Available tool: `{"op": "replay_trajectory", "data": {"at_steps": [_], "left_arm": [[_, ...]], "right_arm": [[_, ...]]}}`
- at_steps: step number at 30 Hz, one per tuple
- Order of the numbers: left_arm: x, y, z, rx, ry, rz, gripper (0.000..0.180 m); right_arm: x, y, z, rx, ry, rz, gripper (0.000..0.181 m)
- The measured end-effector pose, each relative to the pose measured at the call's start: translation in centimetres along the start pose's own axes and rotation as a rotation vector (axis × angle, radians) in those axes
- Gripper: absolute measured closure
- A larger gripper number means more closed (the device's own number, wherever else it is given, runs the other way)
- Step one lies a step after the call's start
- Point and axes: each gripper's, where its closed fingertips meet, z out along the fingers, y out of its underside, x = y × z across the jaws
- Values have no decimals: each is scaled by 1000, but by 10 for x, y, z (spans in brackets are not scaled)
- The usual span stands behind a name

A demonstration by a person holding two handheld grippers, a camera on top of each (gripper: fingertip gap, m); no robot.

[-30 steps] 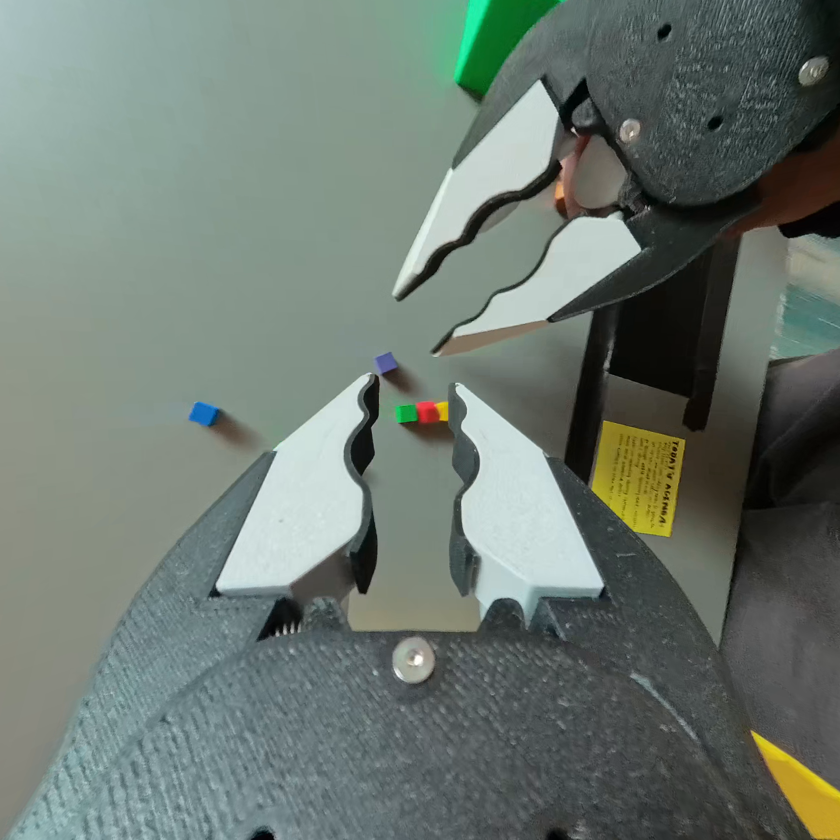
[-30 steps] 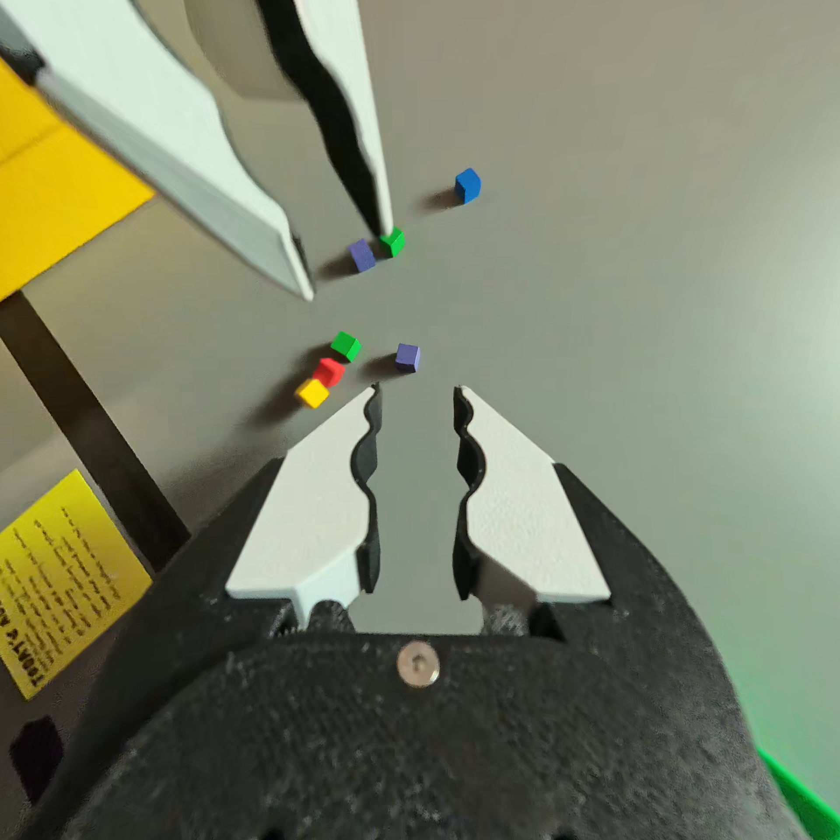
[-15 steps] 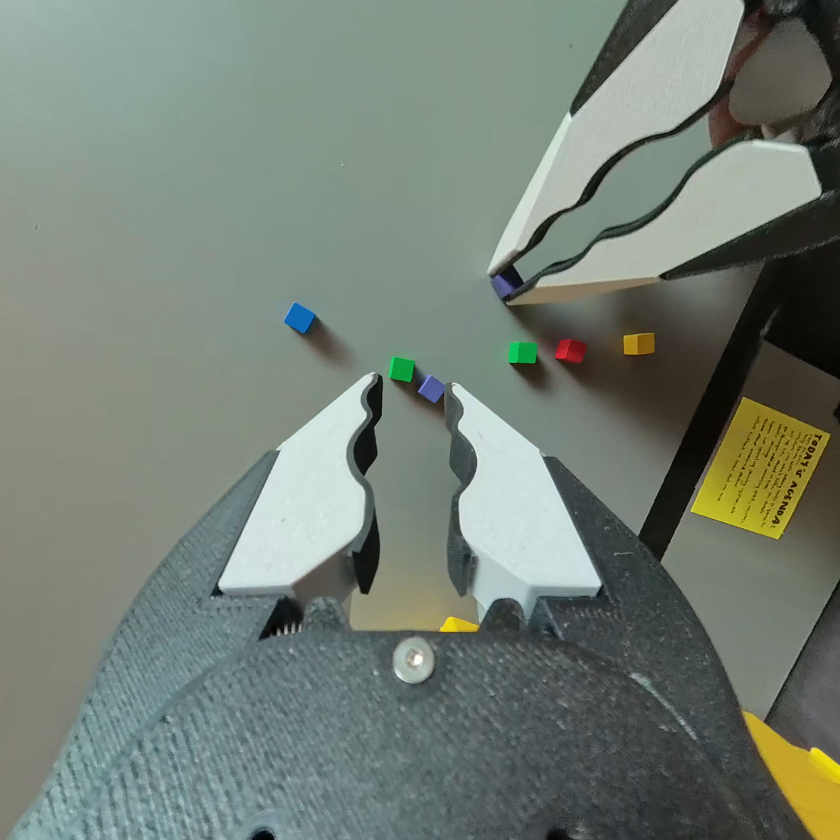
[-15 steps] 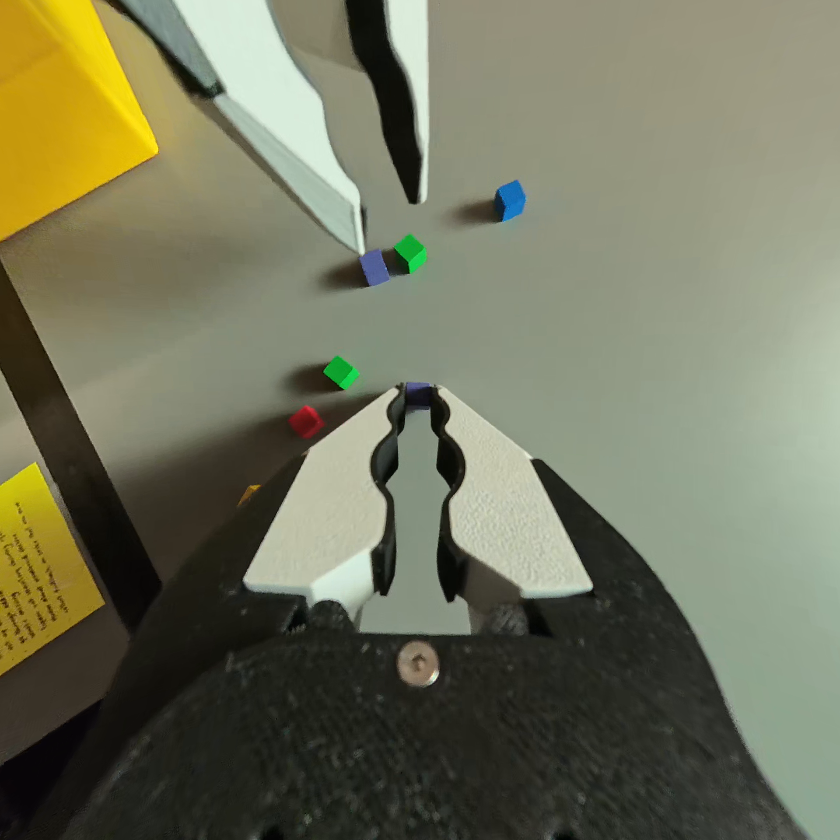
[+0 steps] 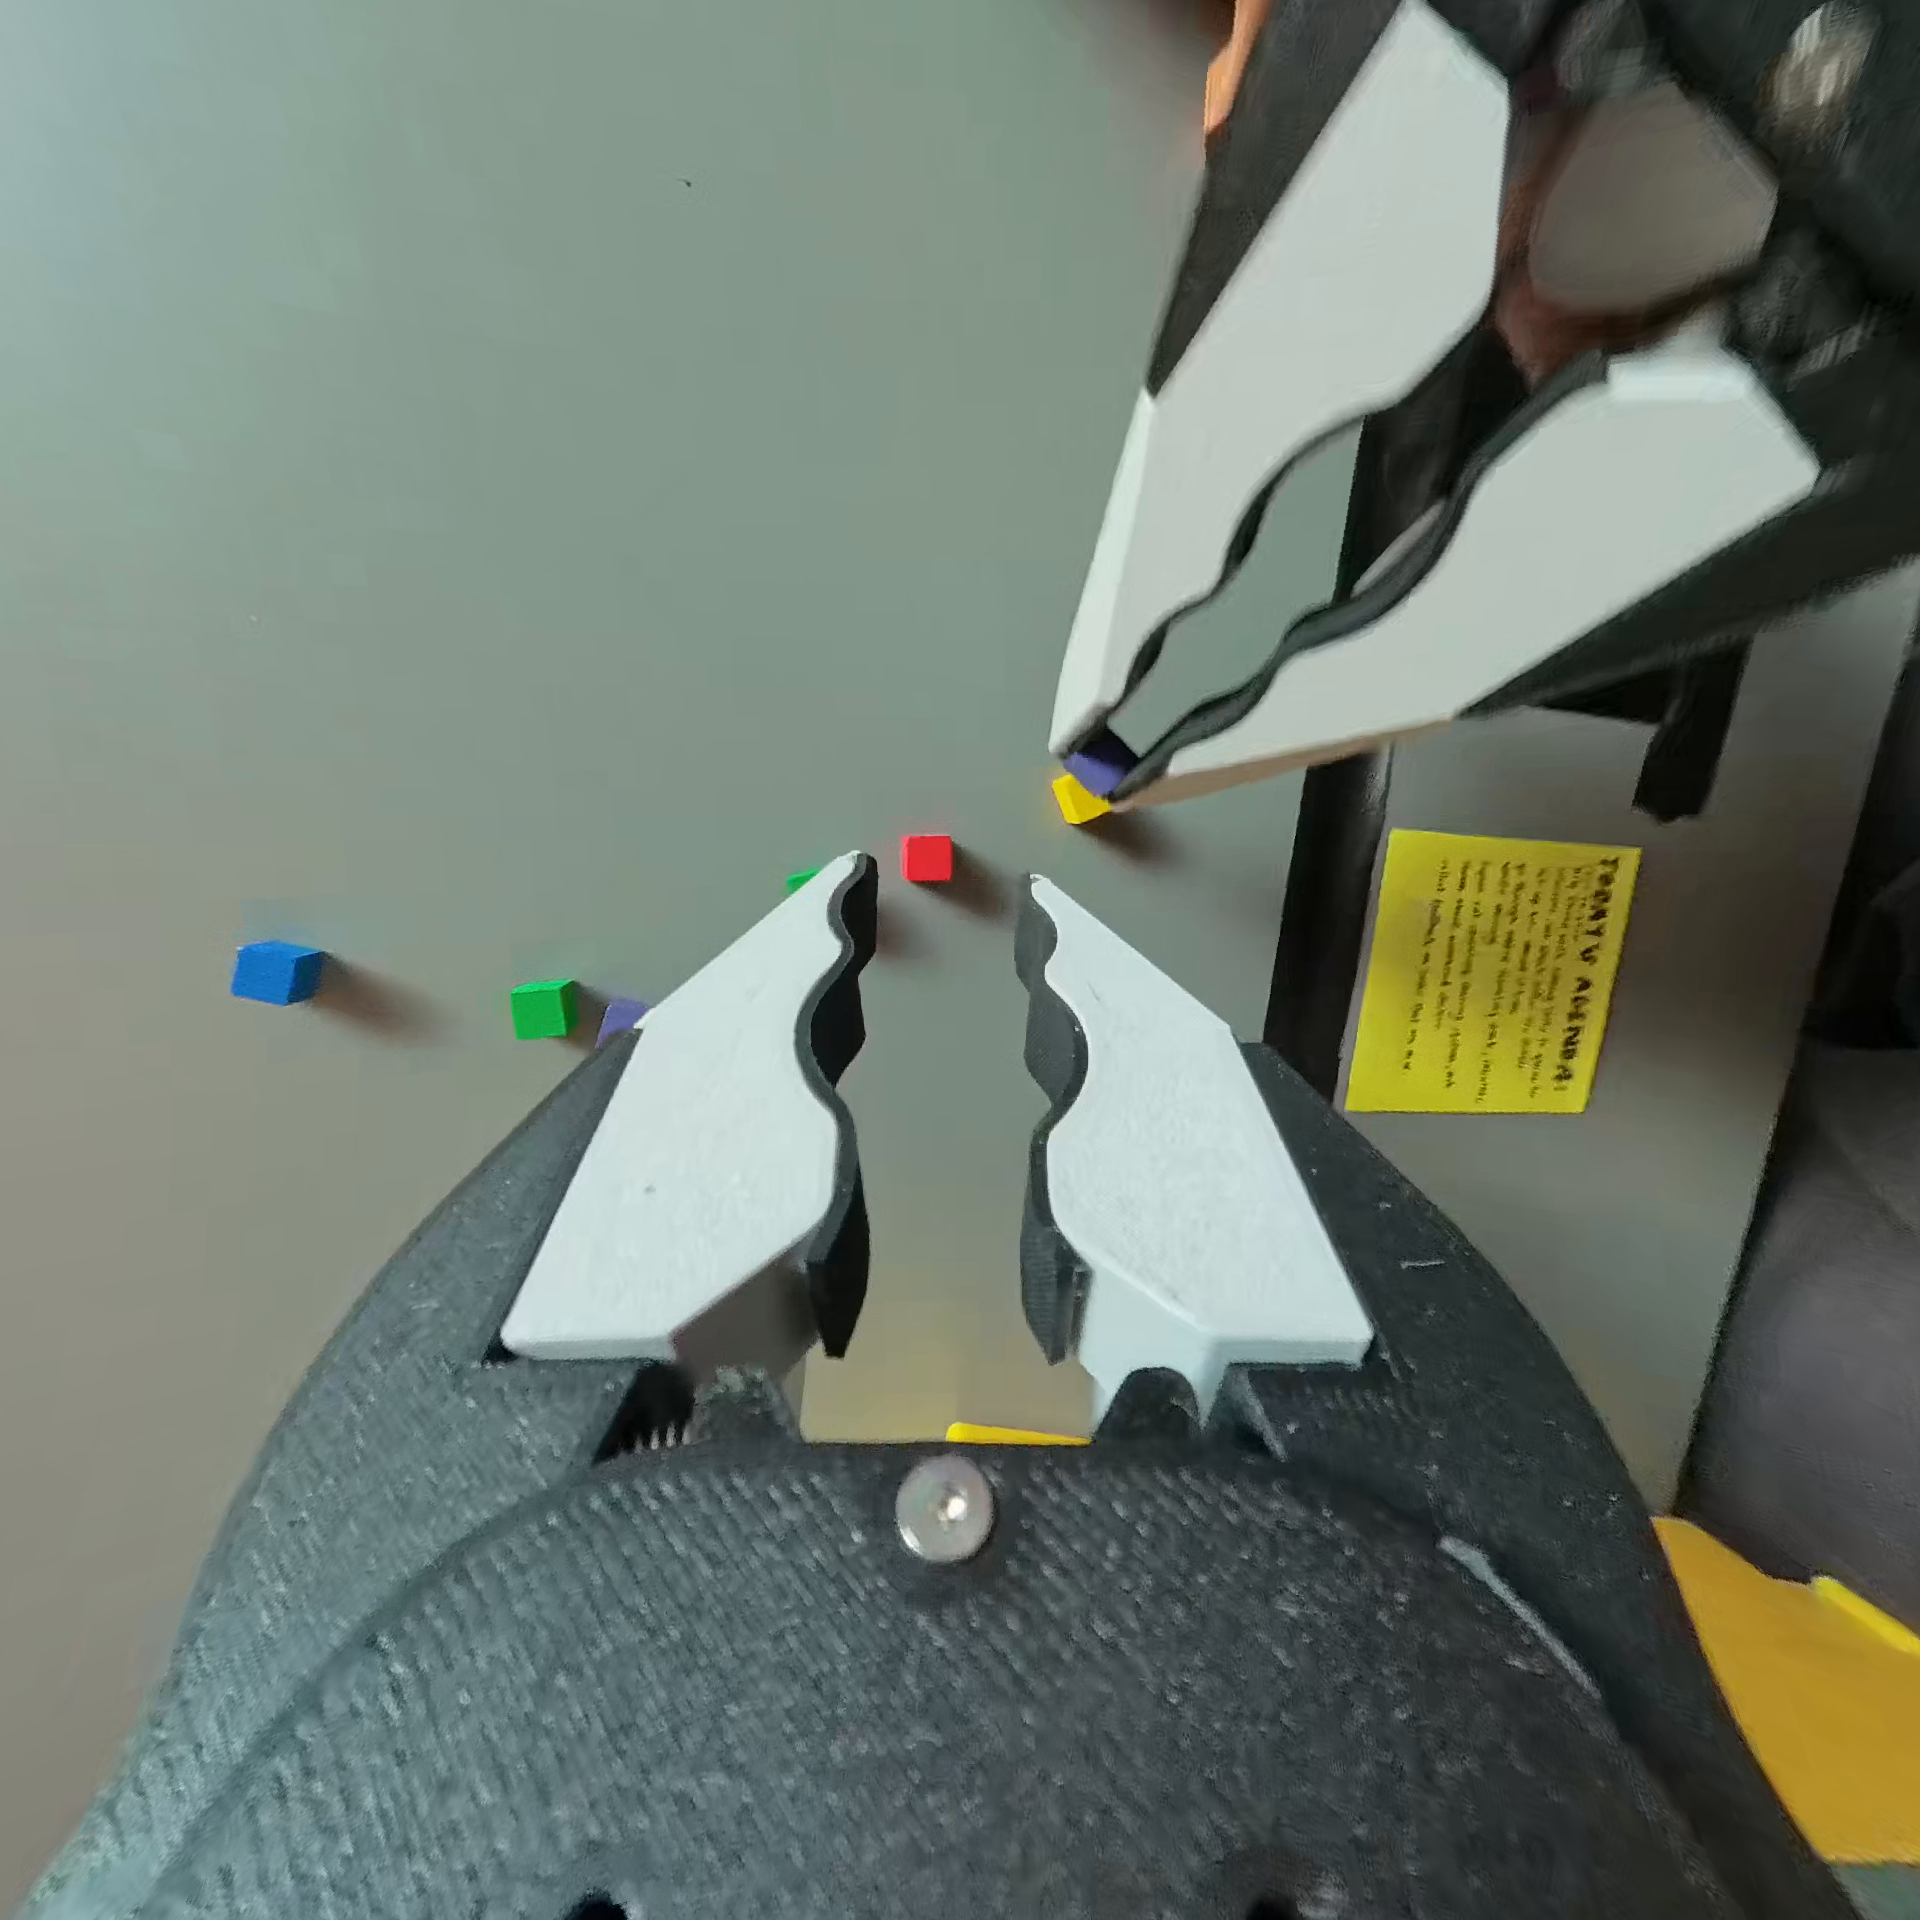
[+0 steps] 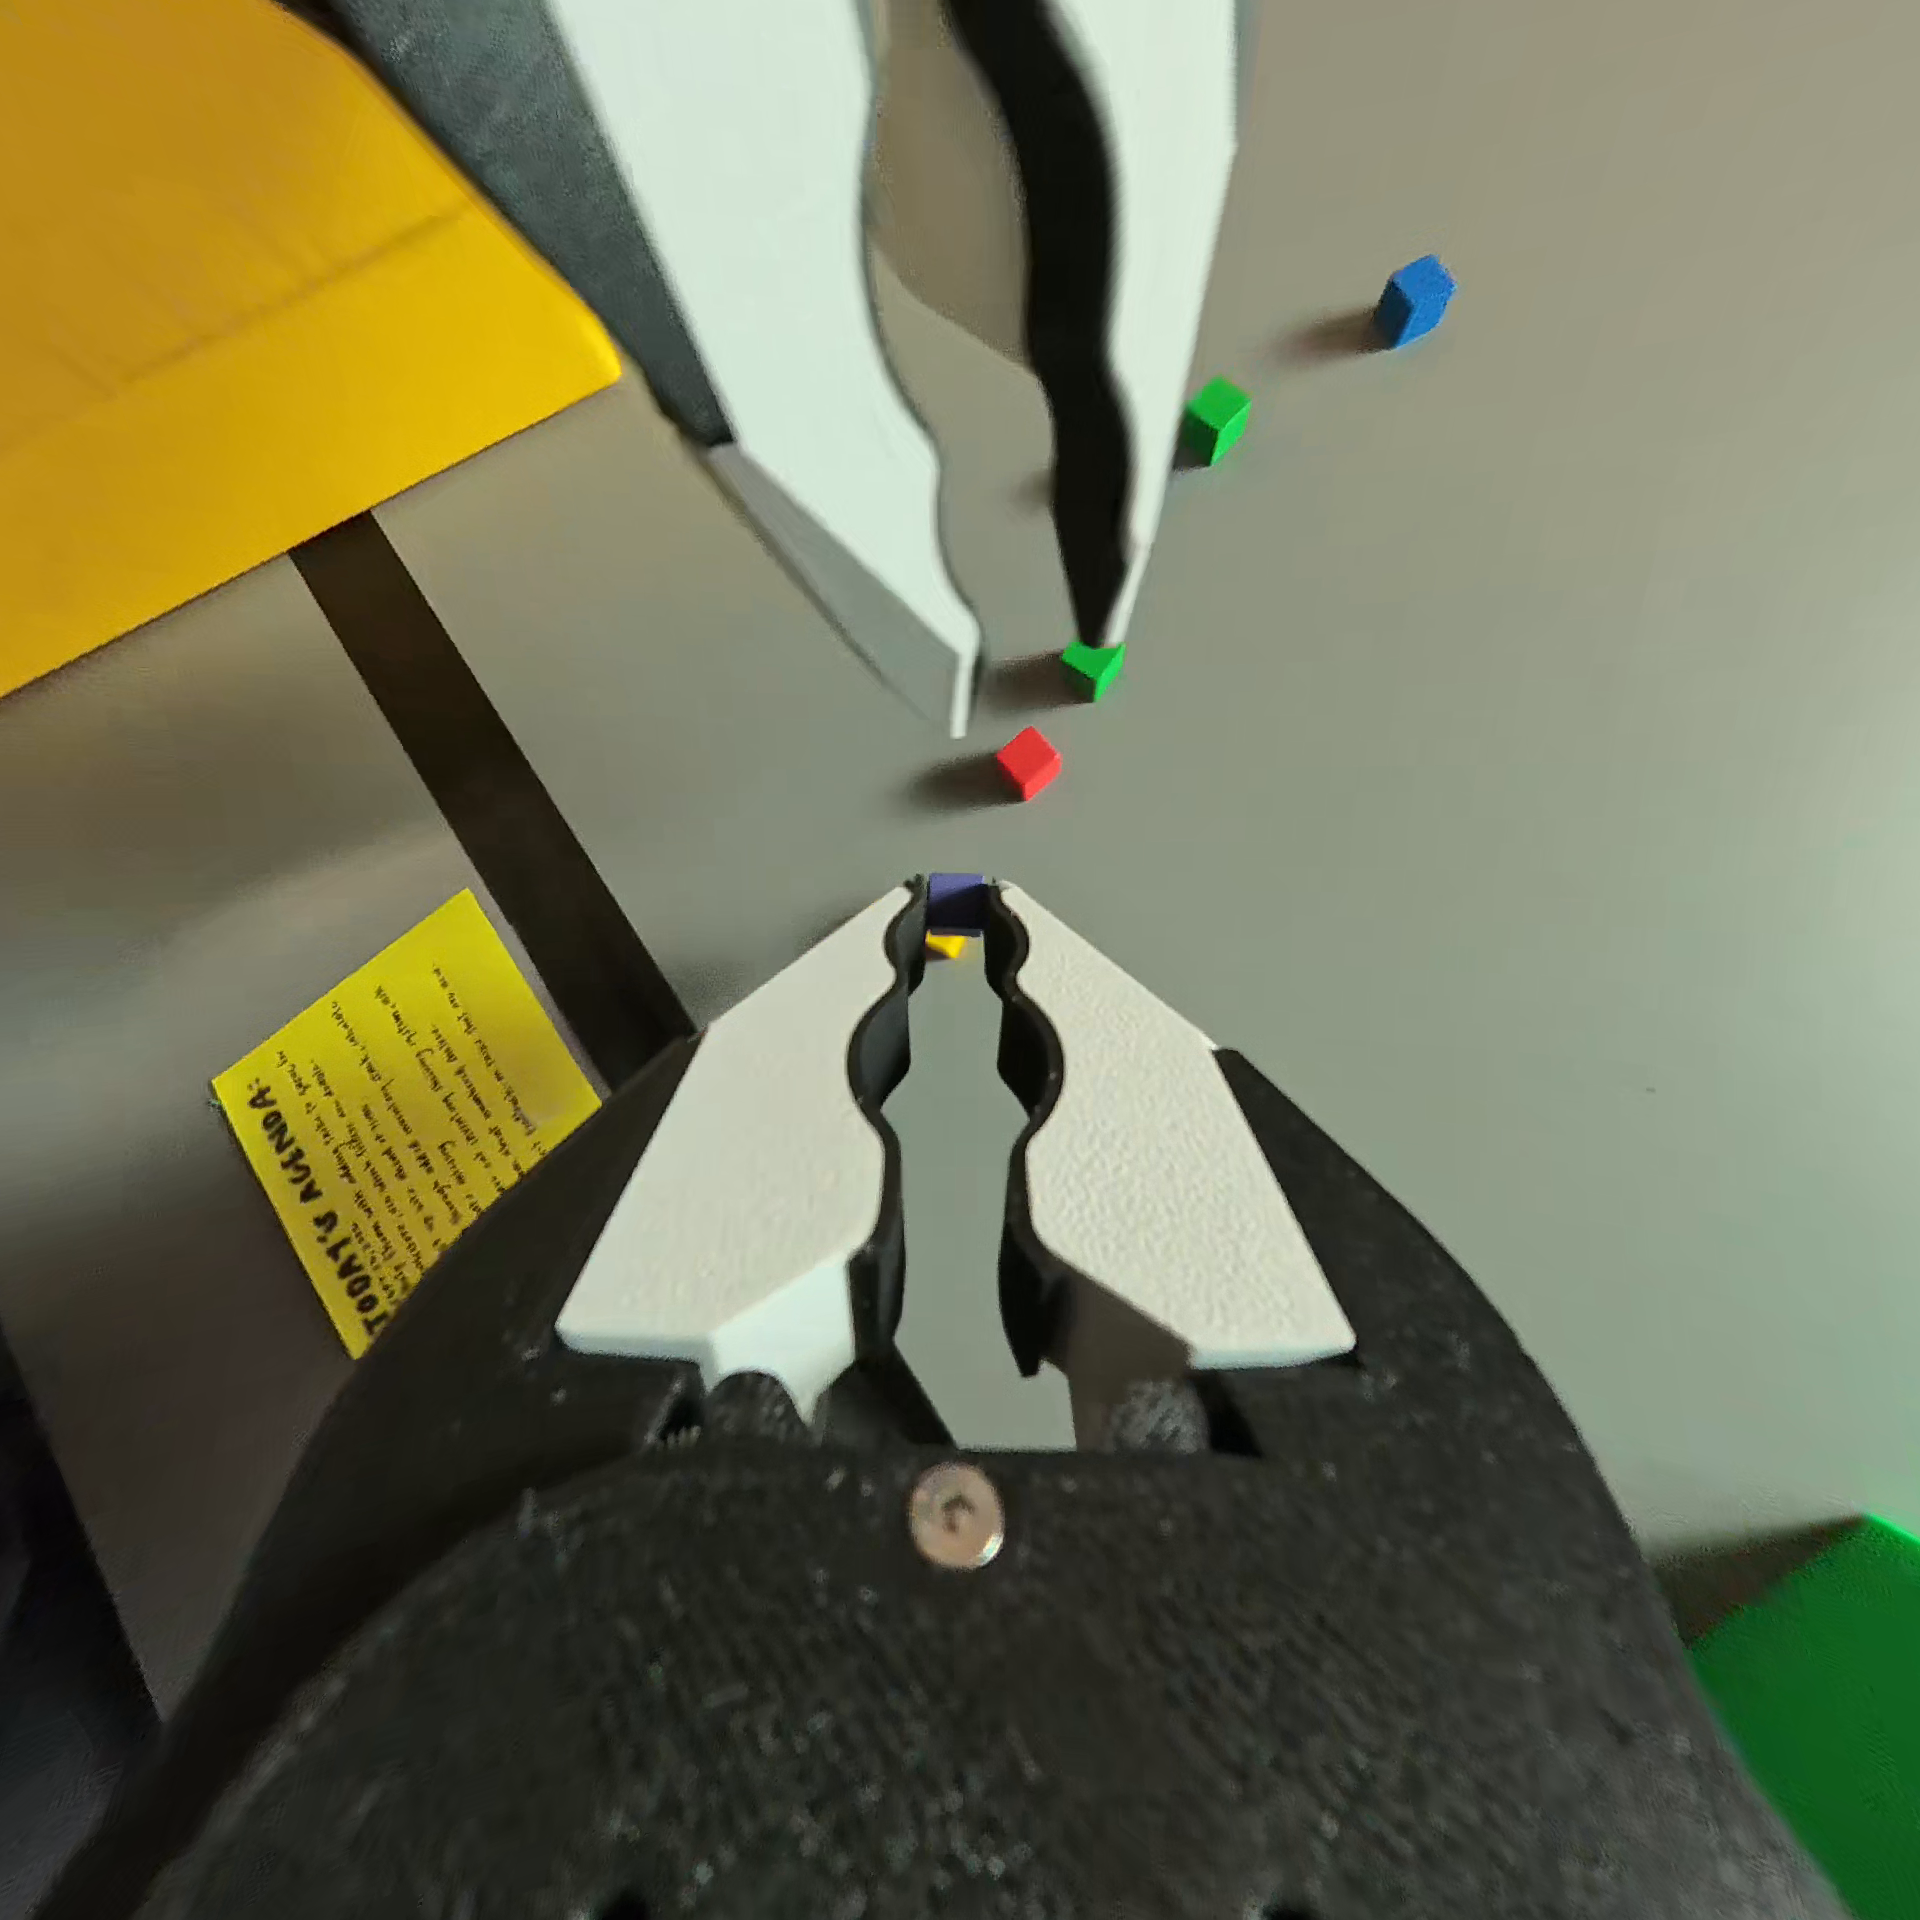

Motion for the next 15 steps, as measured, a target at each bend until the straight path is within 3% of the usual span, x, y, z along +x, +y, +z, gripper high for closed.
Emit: {"op": "replay_trajectory", "data": {"at_steps": [2, 15], "left_arm": [[-9, -8, -1, 64, 23, -54, 156], [-23, 16, 25, -119, 34, 16, 162]], "right_arm": [[-3, 2, 5, -8, 1, 1, 172], [-5, 7, 6, -27, 44, -24, 172]]}}
